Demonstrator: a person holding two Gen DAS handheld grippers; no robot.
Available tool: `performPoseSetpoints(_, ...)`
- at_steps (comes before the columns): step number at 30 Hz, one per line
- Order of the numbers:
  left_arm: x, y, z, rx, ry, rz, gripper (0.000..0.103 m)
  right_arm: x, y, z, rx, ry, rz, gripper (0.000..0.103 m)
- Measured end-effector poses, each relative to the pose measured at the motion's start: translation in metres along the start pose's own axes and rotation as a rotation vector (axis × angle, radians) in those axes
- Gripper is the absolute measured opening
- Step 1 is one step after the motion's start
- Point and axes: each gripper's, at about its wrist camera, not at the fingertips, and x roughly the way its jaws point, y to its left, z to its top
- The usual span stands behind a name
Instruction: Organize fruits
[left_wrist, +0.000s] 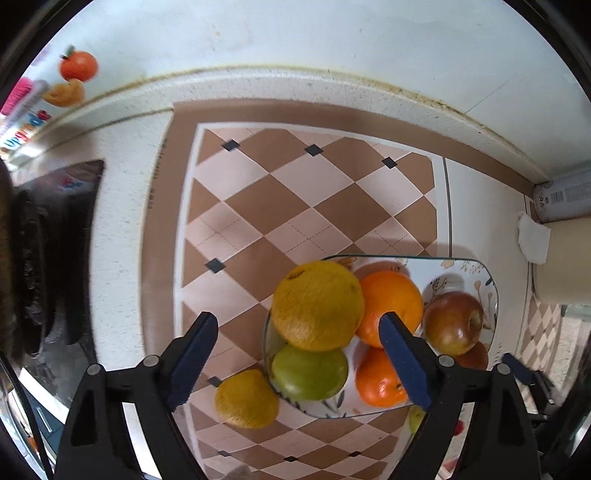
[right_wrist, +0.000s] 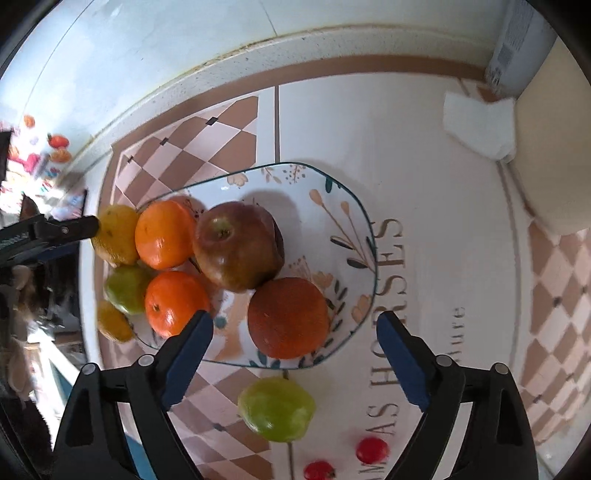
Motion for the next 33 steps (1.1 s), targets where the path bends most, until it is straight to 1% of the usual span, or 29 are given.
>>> performPoseSetpoints(3, -0.015, -0.002, -0.015, 0.012, -0.058, 0.040, 0.089, -0.010, 0.011, -0.013, -0.032, -0.033, -0.063, 0.093)
performPoseSetpoints(6, -0.028, -0.004, -0.035, 0.018, -0.108, 0.065, 0.089, -0.020, 0.018, -0.025, -0.040, -0.062, -0.086, 0.093)
performPoseSetpoints(8, -0.035, -0.007, -0.049, 0.026, -0.132, 0.069, 0.089, -0.027, 0.022, -0.034, -0.050, -0.077, -0.086, 0.093)
performPoseSetpoints(10, -0.042, -0.009, -0.065, 0.035, -0.158, 0.083, 0.089, -0.034, 0.027, -0.045, -0.051, -0.086, -0.065, 0.093)
performPoseSetpoints(12, -0.047, -0.011, -0.082, 0.040, -0.184, 0.093, 0.089, -0.042, 0.031, -0.056, -0.065, -0.102, -0.075, 0.093)
performPoseSetpoints(16, -0.061, -0.015, -0.112, 0.041, -0.225, 0.075, 0.089, -0.067, 0.040, -0.078, -0.072, -0.146, -0.076, 0.093)
performPoseSetpoints(21, -0.089, -0.021, -0.150, 0.055, -0.290, 0.063, 0.089, -0.096, 0.044, -0.098, -0.066, -0.196, -0.064, 0.093)
performPoseSetpoints(24, -0.103, -0.018, -0.170, 0.050, -0.313, 0.056, 0.089, -0.116, 0.047, -0.112, -0.070, -0.224, -0.059, 0.093)
performPoseSetpoints(30, -0.130, -0.009, -0.200, 0.027, -0.359, 0.038, 0.089, -0.152, 0.054, -0.141, -0.077, -0.268, -0.022, 0.093)
performPoseSetpoints(33, -0.145, -0.007, -0.211, 0.028, -0.388, 0.037, 0.089, -0.168, 0.061, -0.154, -0.091, -0.292, -0.022, 0.093)
